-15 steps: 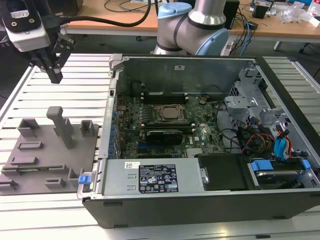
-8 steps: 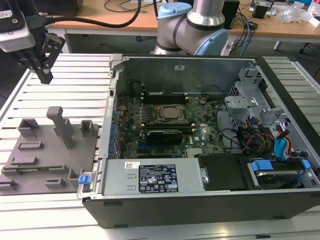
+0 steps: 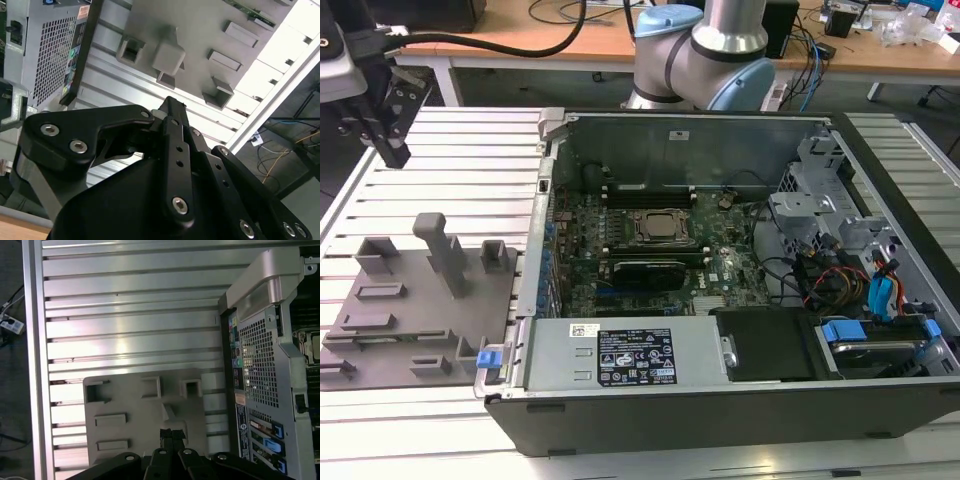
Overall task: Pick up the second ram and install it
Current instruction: 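Reach for the second ram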
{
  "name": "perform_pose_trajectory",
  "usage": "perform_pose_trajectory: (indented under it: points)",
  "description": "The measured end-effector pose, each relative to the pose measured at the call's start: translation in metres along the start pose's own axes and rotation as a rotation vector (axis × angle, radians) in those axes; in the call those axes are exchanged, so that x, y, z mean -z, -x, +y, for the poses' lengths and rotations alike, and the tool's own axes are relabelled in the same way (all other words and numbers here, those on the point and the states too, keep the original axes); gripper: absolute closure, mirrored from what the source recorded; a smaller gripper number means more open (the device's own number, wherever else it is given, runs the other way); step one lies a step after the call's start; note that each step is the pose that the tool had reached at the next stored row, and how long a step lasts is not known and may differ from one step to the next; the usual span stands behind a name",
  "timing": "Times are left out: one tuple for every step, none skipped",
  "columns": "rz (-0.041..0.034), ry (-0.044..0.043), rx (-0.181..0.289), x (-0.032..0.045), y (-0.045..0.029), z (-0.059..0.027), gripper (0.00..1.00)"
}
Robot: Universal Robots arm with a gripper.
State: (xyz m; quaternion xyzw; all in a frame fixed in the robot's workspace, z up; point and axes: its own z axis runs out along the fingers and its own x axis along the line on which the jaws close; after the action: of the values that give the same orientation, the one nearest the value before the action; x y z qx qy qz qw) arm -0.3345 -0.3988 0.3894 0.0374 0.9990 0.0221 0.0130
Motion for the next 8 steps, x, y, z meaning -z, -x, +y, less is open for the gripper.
perform_pose_trajectory:
  points:
    - [0.0000, 0.0000, 0.000, 0.0000, -0.0012, -0.0001, 0.89]
    - [-0.0001, 0.0000, 0.000, -0.0001, -0.0036, -0.0003, 0.89]
    - [-0.0001, 0.0000, 0.000, -0.0001, -0.0058, -0.0005, 0.89]
    - [0.0000, 0.0000, 0.000, -0.0002, -0.0085, -0.0007, 0.89]
    - [-0.0001, 0.0000, 0.000, -0.0003, -0.0109, -0.0008, 0.89]
    - [0.0000, 0.0000, 0.000, -0.0003, -0.0143, -0.0011, 0.89]
    - [-0.0001, 0.0000, 0.000, -0.0004, -0.0160, -0.0012, 0.89]
    - [0.0000, 0.0000, 0.000, -0.0004, -0.0173, -0.0013, 0.89]
